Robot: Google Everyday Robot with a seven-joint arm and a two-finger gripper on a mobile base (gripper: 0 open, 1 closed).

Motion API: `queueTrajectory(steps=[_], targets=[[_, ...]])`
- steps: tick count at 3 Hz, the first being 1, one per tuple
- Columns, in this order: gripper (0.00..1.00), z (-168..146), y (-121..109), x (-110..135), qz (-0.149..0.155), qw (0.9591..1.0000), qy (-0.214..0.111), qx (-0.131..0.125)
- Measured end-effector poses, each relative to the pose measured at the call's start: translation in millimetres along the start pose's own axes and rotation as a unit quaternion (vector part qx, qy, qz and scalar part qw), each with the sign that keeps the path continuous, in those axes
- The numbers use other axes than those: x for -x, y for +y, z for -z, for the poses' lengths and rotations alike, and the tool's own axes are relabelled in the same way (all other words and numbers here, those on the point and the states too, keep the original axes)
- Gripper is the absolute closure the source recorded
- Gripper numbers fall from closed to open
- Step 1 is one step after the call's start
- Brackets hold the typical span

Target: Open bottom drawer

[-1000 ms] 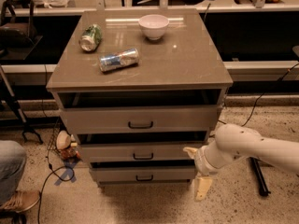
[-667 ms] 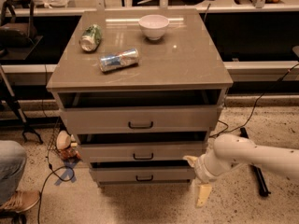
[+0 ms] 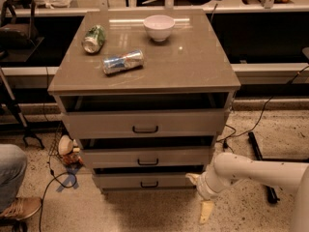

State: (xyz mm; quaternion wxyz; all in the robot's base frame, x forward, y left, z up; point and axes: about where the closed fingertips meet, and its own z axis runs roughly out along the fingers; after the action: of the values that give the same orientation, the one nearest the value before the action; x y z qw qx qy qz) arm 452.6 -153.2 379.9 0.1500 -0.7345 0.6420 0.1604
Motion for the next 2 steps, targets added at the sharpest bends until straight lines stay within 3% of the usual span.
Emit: queueTrajectory(steps=[1, 2], targets=[[0.0, -11, -4, -5, -0.006, 1.0, 0.003, -0.004], [0.0, -36, -18, -25, -0.015, 0.9995, 0.023, -0.018]])
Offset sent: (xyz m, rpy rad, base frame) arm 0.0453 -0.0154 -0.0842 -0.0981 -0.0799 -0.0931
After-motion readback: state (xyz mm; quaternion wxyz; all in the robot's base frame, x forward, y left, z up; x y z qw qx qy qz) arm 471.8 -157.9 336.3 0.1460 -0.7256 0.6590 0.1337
